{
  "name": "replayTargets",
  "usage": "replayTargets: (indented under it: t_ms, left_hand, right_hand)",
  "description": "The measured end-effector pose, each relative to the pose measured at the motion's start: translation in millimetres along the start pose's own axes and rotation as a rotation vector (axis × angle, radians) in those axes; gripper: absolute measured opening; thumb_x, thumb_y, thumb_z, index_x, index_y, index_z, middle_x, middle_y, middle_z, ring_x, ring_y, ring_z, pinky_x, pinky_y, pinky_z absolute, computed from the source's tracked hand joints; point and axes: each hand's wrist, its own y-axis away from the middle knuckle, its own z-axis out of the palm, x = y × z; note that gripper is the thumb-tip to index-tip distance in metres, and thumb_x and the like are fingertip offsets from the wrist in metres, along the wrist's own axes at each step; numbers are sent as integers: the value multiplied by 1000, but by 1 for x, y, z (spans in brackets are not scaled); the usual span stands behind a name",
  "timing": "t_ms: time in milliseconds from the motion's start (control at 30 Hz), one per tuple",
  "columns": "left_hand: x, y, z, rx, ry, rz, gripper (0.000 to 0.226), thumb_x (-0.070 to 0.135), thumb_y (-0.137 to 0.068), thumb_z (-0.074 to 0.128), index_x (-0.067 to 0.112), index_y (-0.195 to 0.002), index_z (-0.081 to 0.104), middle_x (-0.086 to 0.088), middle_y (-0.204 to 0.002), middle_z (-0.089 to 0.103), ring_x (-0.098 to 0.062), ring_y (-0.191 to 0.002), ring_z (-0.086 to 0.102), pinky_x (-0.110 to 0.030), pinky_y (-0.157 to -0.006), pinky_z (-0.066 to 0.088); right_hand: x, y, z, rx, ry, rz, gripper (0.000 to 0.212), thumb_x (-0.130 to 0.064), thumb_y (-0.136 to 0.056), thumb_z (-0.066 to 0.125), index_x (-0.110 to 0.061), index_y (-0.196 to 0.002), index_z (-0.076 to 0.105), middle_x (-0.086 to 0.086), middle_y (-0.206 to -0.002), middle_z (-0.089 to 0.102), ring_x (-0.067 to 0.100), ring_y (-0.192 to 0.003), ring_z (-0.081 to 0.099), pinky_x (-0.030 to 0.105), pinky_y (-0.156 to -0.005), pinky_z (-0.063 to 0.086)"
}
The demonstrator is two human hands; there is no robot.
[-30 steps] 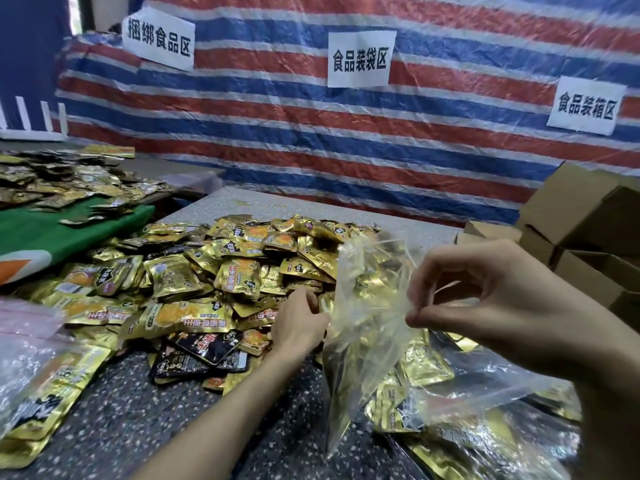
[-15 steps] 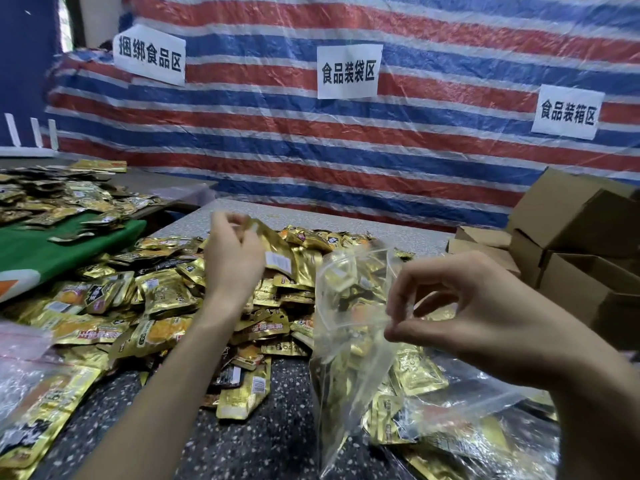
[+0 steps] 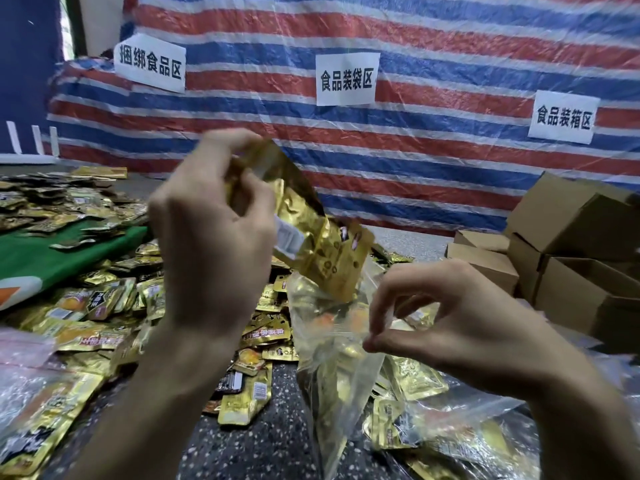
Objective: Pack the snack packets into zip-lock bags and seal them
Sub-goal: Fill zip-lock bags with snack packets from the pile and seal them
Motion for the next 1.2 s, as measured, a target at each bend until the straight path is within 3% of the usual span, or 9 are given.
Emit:
replayTargets:
  t_ms: [367, 467, 567, 633, 733, 833, 933, 1067, 1200]
  left_hand:
    - [21, 22, 12, -370, 38, -50, 23, 1, -91, 60, 11, -109, 71, 4, -88, 68, -3, -67, 55, -17, -63, 47]
    - [24, 30, 18, -481, 108, -164, 16, 8, -96, 59, 19, -105, 65, 13, -80, 62, -1, -77, 59, -16, -60, 44]
    - [21, 35, 25, -729, 171, -328, 4, 24, -102, 52, 24, -105, 54, 9, -86, 62, 2, -76, 61, -14, -59, 48]
    - [17, 33, 26, -912, 195, -334, 25, 44, -103, 41, 25, -97, 57, 3, -84, 66, -7, -75, 62, -33, -71, 53]
    - [10, 20, 14, -1177, 211, -175, 62, 76, -90, 18, 37, -78, 64, 9, -76, 65, -3, -70, 60, -21, -63, 44]
    - [-2, 8, -2, -1418, 223, -65, 46, 71, -86, 48, 32, -83, 70, 11, -79, 68, -3, -74, 61, -19, -63, 46]
    - [-14, 2, -4, -1360, 166, -14, 19, 42, -86, 70, 25, -80, 74, 16, -74, 67, 3, -72, 58, -13, -62, 39]
    - [-24, -5, -10, -1301, 164, -40, 23, 50, -78, 68, 27, -76, 74, 19, -81, 66, 2, -84, 59, -18, -74, 42]
    - [-31, -9, -18, -1289, 244, -37, 23, 52, -74, 68, 31, -77, 75, 26, -110, 58, 5, -112, 54, -14, -91, 41]
  right_hand:
    - [-2, -5, 9, 121, 21, -52, 11, -20, -73, 86, -22, -72, 75, -9, -72, 70, 11, -75, 67, 38, -69, 55]
    - [-3, -5, 11, 129, 19, -75, 11, -20, -72, 86, -23, -72, 75, -10, -73, 69, 13, -75, 67, 37, -68, 54]
    - [-3, -6, 11, 142, 16, -86, 12, -20, -71, 86, -22, -71, 75, -8, -71, 69, 15, -72, 66, 38, -66, 53]
    - [-2, -6, 11, 154, 19, -80, 13, -18, -70, 88, -21, -72, 75, -6, -70, 69, 17, -70, 65, 43, -66, 53]
    - [3, -4, 10, 213, 86, -27, 16, -37, -71, 84, -24, -73, 74, -8, -70, 67, 14, -69, 64, 46, -64, 52]
    - [1, -2, 5, 233, 128, 19, 29, -54, -69, 71, -26, -74, 72, -10, -71, 67, 10, -70, 64, 46, -61, 53]
    - [-1, -2, 6, 261, 164, 56, 28, -54, -68, 70, -27, -73, 71, -12, -69, 66, 6, -66, 61, 38, -57, 52]
    - [-7, -1, 7, 261, 245, 115, 41, -69, -64, 64, -29, -68, 68, -14, -63, 61, 1, -65, 57, 25, -54, 41]
    - [-5, 4, 0, -13, 256, 280, 49, -81, -53, 63, -39, -77, 69, -31, -78, 60, -14, -78, 52, 21, -58, 39]
